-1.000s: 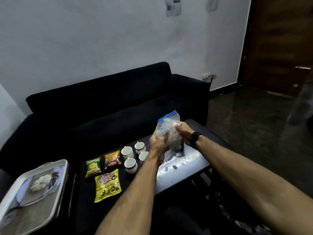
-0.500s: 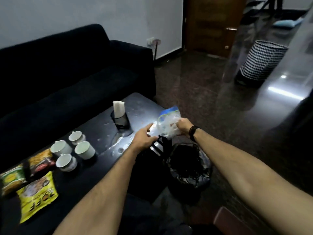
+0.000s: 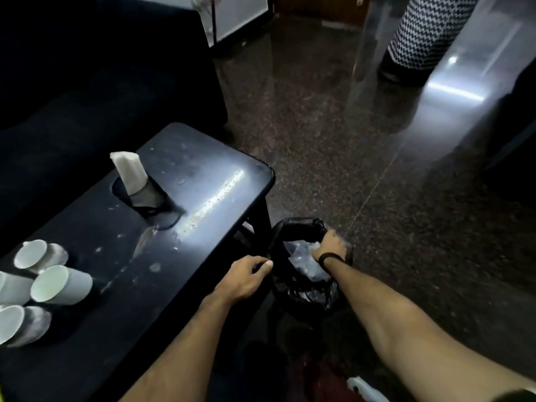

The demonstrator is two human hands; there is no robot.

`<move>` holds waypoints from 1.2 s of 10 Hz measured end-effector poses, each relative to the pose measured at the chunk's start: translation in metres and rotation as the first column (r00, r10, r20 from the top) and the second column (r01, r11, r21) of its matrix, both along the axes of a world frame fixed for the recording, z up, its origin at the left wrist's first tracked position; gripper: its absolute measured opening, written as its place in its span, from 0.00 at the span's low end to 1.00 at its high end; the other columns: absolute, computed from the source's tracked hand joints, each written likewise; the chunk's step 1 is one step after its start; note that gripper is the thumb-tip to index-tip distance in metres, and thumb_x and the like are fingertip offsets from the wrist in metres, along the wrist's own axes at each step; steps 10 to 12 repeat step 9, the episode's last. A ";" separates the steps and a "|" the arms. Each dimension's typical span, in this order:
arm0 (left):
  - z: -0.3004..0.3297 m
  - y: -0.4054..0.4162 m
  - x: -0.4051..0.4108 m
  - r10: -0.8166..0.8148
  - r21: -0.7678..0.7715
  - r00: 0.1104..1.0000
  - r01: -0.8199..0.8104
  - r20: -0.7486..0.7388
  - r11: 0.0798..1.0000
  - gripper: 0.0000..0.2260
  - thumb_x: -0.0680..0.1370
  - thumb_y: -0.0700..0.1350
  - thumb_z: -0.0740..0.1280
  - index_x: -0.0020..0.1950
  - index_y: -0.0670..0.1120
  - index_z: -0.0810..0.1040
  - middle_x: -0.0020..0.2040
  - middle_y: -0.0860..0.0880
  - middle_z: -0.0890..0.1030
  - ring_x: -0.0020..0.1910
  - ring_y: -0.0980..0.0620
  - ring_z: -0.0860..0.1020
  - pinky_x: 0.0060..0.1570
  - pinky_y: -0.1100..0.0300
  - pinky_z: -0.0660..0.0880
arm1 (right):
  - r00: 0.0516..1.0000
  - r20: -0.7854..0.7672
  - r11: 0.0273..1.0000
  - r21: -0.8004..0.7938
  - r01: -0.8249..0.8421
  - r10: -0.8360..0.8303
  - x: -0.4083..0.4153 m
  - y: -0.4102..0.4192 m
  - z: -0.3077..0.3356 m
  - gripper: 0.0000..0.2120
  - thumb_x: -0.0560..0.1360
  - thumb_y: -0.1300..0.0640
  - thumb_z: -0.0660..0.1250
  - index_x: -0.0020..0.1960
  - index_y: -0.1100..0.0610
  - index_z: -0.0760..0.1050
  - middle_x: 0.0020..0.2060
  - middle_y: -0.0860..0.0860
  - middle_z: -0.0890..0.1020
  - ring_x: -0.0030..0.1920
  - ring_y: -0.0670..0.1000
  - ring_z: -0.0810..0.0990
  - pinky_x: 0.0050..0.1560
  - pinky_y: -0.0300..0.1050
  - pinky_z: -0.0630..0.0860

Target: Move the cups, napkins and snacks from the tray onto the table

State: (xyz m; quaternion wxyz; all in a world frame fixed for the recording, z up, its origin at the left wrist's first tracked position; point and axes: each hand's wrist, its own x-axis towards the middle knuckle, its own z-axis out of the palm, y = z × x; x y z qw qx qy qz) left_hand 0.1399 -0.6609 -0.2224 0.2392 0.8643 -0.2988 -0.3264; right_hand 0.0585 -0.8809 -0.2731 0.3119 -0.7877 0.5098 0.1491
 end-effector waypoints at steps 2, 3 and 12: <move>-0.027 0.002 0.005 -0.009 0.033 0.998 0.011 -0.065 0.999 0.18 0.81 0.58 0.60 0.61 0.50 0.81 0.58 0.52 0.81 0.59 0.55 0.77 0.61 0.59 0.72 | 0.948 0.108 0.949 -0.137 -0.285 0.300 0.008 0.033 -0.051 0.26 0.82 0.50 0.56 0.74 0.62 0.56 0.71 0.62 0.62 0.69 0.63 0.66 0.64 0.57 0.69; -0.035 0.003 0.009 0.002 0.059 0.997 0.003 -0.081 0.998 0.20 0.81 0.59 0.58 0.58 0.48 0.82 0.55 0.52 0.82 0.57 0.53 0.79 0.60 0.56 0.73 | 0.794 -0.079 0.789 -0.089 -0.608 0.602 0.008 0.042 -0.077 0.26 0.81 0.57 0.56 0.77 0.58 0.54 0.76 0.59 0.57 0.75 0.60 0.57 0.69 0.57 0.65; 0.019 0.012 0.015 -0.017 0.052 0.992 0.010 0.126 0.999 0.25 0.81 0.61 0.56 0.71 0.48 0.72 0.69 0.49 0.75 0.70 0.51 0.71 0.71 0.54 0.65 | 0.804 -0.005 0.748 -0.364 -0.555 0.595 0.047 0.022 -0.013 0.16 0.79 0.57 0.59 0.65 0.61 0.67 0.62 0.59 0.71 0.62 0.61 0.71 0.57 0.56 0.74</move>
